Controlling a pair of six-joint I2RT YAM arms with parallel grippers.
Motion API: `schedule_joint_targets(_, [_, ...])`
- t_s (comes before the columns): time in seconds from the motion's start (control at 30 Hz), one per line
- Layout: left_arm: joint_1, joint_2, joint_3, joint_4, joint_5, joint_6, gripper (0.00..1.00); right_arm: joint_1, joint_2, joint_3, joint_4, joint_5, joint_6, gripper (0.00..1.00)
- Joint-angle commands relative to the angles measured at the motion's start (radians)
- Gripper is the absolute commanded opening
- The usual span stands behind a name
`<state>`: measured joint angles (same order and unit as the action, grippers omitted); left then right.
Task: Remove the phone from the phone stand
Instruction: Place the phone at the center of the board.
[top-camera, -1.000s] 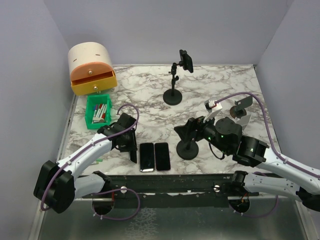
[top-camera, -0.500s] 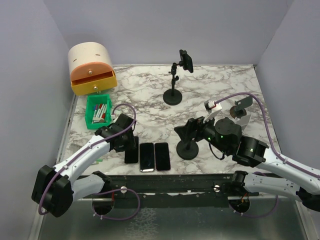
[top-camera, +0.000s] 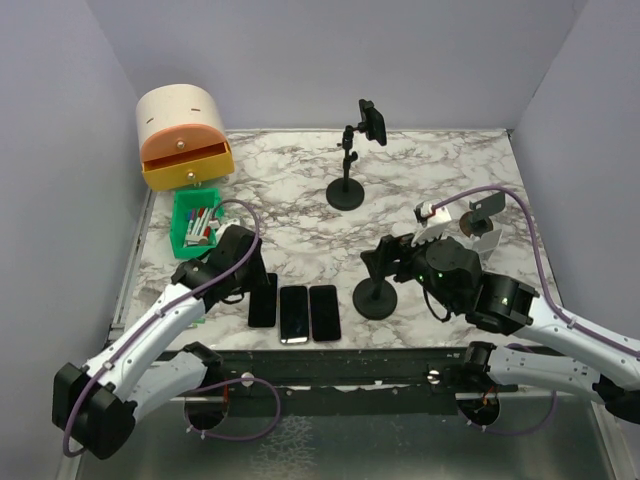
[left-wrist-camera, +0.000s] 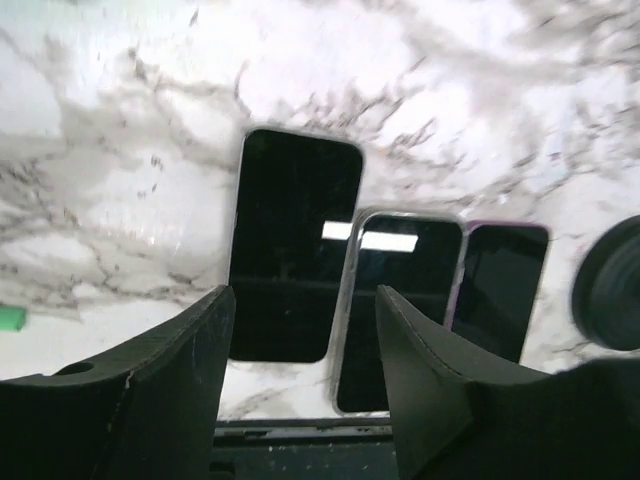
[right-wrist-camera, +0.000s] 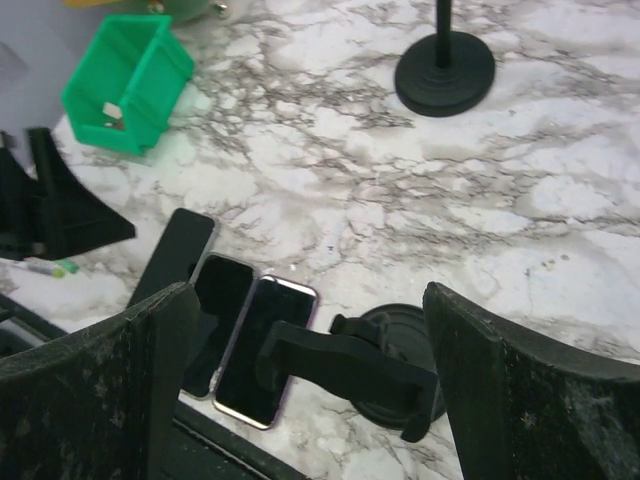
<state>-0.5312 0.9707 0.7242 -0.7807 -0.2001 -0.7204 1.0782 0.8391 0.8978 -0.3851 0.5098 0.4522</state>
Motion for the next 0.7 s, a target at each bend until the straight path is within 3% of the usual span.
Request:
schedule_joint_targets(0.0, [0.005,-0.109,0.040,0.143,-0.047,0.105,0.61,0.003,0.024,0.002,-0.110,0.116,0.016,1.00])
schedule_joint_targets(0.3, [0.005,-0.269,-0.100,0.502,-0.056,0.206,0.77,0.003,0.018,-0.039,-0.150,0.067,0.103,1.00])
schedule_joint_targets(0.67, [0.005,-0.237,-0.127,0.572,-0.061,0.272,0.82,0.003,0.095,-0.014,-0.217,-0.031,0.141,1.00])
